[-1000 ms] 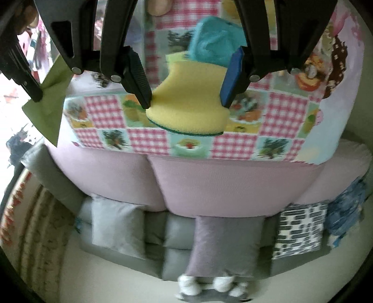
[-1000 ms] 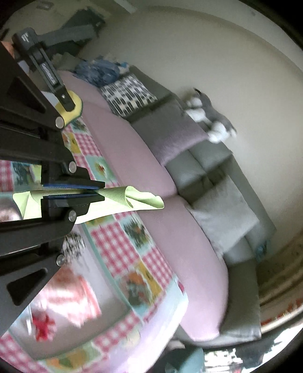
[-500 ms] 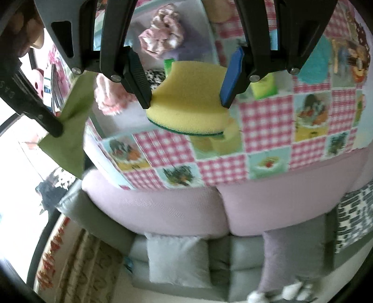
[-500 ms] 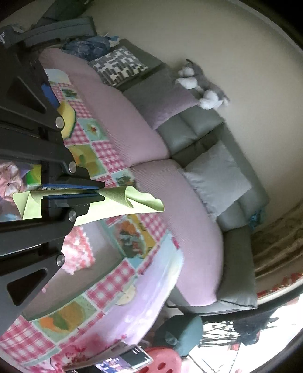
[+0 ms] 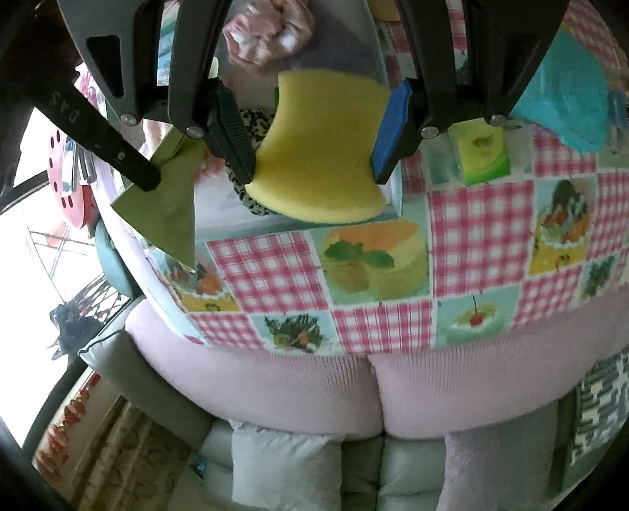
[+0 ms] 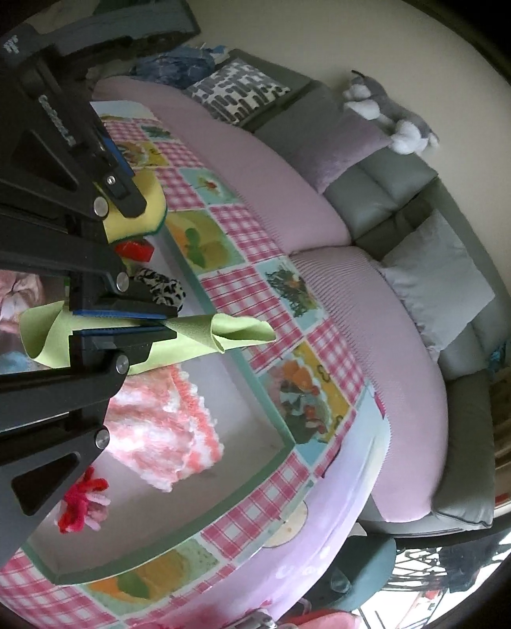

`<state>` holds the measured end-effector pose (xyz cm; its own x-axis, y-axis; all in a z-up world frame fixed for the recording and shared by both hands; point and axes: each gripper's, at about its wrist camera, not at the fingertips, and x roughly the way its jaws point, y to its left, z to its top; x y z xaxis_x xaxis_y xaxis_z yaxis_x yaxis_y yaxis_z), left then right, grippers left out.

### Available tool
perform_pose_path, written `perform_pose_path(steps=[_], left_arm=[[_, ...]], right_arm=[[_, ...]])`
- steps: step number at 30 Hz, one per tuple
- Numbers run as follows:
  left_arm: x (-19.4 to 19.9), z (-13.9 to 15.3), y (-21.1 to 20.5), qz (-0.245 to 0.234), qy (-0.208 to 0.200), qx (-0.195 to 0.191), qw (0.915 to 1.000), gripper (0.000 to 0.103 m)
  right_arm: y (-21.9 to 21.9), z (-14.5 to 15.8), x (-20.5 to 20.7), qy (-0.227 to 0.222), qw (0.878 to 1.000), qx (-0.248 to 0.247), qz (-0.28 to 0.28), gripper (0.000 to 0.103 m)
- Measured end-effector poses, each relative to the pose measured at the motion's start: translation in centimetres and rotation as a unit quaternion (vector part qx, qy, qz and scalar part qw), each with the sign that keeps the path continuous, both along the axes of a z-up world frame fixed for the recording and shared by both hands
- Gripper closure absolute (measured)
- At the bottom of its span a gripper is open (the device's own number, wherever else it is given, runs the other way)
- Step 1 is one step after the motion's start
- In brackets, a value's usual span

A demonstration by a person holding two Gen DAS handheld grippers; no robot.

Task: Organize soft objects
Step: 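Carry the cloth in the right gripper and sponge in the left gripper over the tray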

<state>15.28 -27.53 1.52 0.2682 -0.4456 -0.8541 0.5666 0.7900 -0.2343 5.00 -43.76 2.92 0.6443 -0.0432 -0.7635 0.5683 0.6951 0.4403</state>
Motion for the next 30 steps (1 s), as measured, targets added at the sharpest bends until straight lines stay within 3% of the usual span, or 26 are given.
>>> perform_pose_path(steps=[5, 12, 23, 30], left_arm=[[1.4, -2.2, 0.0, 0.022, 0.021, 0.01, 0.9995, 0.041], [2.4, -3.4, 0.3, 0.03, 0.045, -0.007, 0.9985, 0.041], [2.1, -2.3, 0.6, 0.023, 0.054, 0.013, 0.9982, 0.04], [1.5, -0.6, 1.2, 0.019, 0.035, 0.01, 0.9991, 0.04]], right_arm=[[-0.1, -0.8, 0.4, 0.015, 1.0, 0.002, 0.003, 0.099], [-0.1, -1.9, 1.2, 0.043, 0.999, 0.003, 0.007, 0.098], [0.8, -0.7, 1.4, 0.041, 0.999, -0.011, 0.022, 0.096], [0.9, 0.2, 0.9, 0.036, 0.999, -0.02, 0.019, 0.091]])
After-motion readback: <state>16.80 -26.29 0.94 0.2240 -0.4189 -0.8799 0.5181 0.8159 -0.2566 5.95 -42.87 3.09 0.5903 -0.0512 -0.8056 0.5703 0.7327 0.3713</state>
